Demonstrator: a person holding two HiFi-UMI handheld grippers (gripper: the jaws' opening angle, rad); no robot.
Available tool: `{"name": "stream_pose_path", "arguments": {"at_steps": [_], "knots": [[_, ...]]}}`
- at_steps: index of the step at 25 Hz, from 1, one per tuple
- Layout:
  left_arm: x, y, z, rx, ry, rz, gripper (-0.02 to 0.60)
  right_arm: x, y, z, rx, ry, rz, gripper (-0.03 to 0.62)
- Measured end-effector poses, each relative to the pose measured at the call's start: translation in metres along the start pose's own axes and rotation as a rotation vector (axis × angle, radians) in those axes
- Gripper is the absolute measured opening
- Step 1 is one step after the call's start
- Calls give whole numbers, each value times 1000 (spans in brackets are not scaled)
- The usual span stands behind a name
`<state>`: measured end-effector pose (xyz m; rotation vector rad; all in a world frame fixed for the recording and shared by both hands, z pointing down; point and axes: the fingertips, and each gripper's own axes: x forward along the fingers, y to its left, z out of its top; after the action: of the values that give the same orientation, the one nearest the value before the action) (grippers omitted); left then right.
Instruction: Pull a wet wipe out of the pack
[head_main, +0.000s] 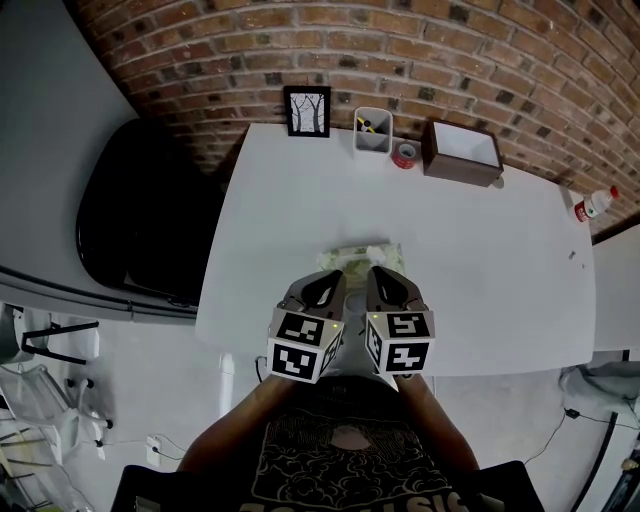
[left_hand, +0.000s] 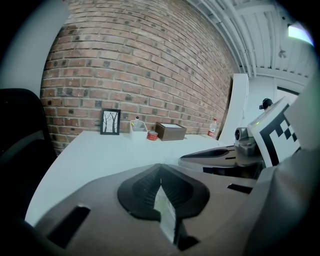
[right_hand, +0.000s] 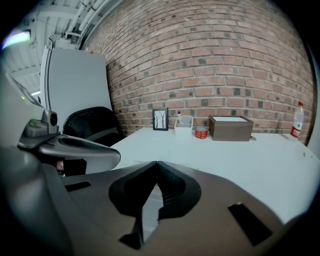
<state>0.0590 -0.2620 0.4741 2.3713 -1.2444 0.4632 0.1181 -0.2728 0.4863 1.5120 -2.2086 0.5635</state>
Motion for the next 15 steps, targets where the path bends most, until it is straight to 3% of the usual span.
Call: {"name": "stream_pose_path", "arguments": {"at_steps": [15], "knots": [[-29, -2, 9, 14, -18, -29, 11, -24, 20, 25, -18, -49, -27, 17]]}}
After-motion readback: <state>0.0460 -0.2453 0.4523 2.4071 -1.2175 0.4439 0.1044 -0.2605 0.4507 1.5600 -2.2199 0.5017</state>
